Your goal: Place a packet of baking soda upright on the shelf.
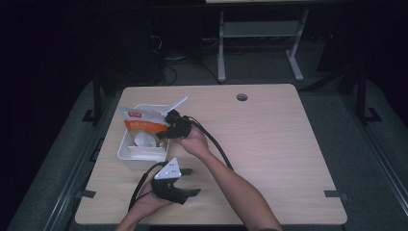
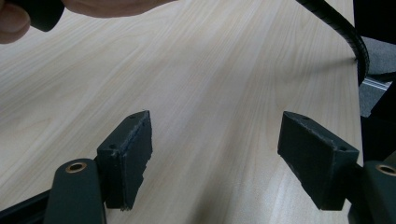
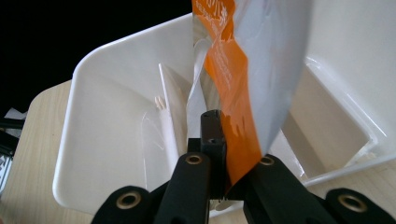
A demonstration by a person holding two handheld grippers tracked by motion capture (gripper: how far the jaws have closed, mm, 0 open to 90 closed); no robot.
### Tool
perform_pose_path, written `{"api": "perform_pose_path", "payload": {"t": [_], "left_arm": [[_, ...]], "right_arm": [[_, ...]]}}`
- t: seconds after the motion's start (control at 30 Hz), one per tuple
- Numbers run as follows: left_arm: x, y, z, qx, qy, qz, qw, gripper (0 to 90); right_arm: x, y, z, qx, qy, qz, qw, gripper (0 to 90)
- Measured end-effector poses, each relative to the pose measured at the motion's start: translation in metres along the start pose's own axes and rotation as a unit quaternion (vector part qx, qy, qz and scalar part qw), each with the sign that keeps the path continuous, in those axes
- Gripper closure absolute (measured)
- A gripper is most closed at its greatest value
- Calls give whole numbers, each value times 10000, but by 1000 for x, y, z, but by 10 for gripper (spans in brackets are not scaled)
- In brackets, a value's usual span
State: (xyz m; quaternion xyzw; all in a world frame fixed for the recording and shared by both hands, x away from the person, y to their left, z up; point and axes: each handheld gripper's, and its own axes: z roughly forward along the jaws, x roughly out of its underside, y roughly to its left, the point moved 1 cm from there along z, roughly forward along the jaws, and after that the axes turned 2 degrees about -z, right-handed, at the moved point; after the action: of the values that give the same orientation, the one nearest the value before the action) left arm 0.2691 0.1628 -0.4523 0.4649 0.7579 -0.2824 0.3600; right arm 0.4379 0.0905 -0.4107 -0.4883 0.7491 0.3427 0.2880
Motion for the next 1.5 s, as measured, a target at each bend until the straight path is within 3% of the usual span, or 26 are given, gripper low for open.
{"api": "perform_pose_path", "payload": {"t": [0.3,0.57,1.0,1.5], "left_arm": [[0,1,-1,-37,-2,0,10000,256],[0,3,-1,-92,1,-34,10000,253],[1,3,1,-131,51,-28,9999,246],[1,5,2,-149,77,-47,9998,244]], "right_arm": [[-1,2,-17,15,-224,-17,9997,799],[2,3,-46,79,-428,-146,9989,751],[21,-5,-94,251,-518,-33,9983,704],[37,-10,-122,360,-562,93,9977,662]]}}
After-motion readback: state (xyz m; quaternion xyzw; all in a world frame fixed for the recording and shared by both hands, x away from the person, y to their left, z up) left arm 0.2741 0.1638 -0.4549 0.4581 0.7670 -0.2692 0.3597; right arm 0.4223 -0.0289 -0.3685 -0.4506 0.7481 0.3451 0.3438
